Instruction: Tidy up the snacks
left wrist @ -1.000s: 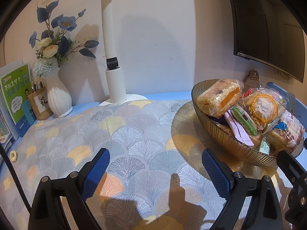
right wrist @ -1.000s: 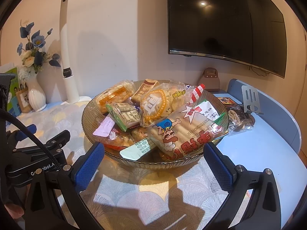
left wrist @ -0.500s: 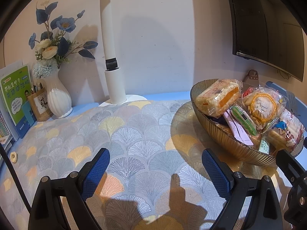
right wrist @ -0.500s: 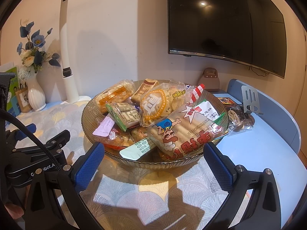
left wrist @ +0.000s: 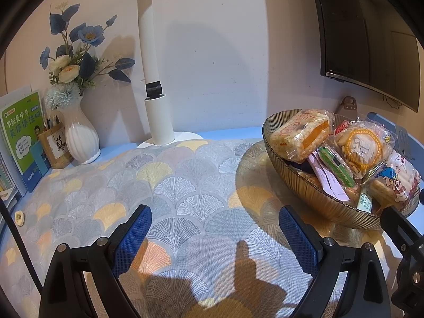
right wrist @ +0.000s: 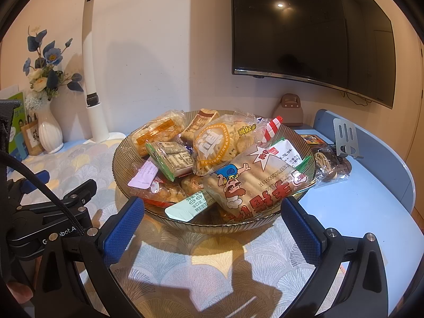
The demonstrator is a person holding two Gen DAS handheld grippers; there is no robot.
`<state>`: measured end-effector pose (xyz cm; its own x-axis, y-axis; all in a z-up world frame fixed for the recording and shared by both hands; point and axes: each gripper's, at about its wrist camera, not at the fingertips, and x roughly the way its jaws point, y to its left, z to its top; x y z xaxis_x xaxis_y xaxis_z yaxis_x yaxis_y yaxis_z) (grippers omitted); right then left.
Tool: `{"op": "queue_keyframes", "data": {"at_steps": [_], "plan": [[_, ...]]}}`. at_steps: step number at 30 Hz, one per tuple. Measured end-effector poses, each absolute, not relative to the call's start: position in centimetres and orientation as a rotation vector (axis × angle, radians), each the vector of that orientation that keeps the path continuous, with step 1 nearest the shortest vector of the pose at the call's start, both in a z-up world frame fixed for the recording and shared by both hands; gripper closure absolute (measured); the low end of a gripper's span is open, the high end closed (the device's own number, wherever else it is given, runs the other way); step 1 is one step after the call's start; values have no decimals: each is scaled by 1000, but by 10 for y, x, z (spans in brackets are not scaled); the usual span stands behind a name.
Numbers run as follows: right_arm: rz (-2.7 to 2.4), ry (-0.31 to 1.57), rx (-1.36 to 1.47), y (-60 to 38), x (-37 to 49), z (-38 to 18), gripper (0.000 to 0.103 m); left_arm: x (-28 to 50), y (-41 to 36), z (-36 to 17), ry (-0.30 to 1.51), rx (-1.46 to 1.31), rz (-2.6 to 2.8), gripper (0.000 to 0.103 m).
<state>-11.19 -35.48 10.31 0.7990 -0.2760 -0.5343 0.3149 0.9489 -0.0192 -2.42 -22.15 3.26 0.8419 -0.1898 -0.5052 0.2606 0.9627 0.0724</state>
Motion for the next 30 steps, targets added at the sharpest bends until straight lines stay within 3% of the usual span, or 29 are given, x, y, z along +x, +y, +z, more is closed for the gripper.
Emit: {"op": "queue_keyframes", "data": {"at_steps": [30], "plan": [[-316,562,71,-355,-112,103,0,-24,-221,33,515,143,-218,4]]}}
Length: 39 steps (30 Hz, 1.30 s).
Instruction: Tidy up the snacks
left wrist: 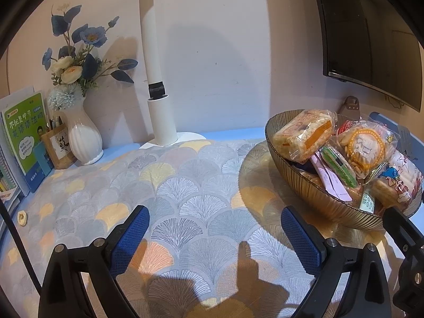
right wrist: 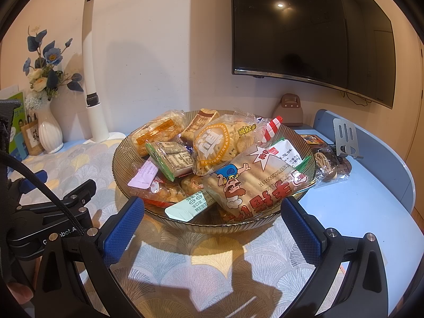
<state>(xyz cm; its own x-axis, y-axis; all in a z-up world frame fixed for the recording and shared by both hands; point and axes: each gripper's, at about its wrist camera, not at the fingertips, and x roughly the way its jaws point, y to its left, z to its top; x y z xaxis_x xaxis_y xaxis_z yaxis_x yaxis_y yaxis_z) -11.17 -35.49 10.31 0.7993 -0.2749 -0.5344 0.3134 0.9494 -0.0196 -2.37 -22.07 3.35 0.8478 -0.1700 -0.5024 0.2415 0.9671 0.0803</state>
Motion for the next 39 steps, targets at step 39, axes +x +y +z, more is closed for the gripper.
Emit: {"op": "queue_keyframes", "data": {"at_steps": [39], "plan": [[-316,563,71,-355,-112,103,0,-23,-225,33,527,161,-189,1]]}}
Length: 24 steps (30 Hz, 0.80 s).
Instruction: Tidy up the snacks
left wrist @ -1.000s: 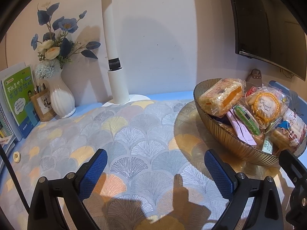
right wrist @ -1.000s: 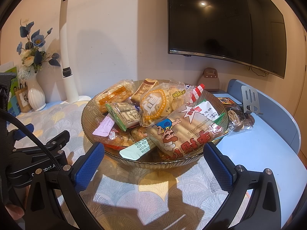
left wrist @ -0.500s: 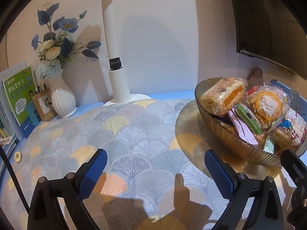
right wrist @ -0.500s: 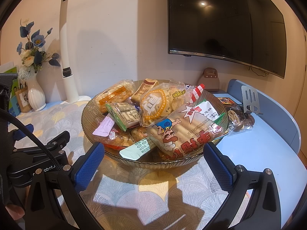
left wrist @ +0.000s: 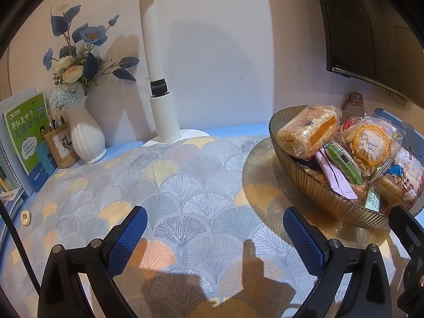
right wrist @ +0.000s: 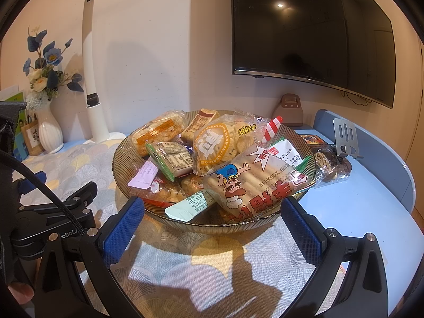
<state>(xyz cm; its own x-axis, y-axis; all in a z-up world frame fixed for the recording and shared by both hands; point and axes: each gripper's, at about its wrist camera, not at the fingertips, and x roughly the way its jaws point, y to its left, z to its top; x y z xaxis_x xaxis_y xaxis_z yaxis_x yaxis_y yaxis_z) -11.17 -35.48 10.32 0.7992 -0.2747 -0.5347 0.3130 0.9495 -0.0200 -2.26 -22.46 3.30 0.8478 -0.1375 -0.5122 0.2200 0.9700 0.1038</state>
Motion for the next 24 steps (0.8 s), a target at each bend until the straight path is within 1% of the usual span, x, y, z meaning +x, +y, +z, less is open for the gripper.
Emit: {"op": "queue_keyframes", "data": {"at_steps": [24], "plan": [[-293,543,107,-361,-115,104,0,-36,-241,35,456,257,-193,1]]}}
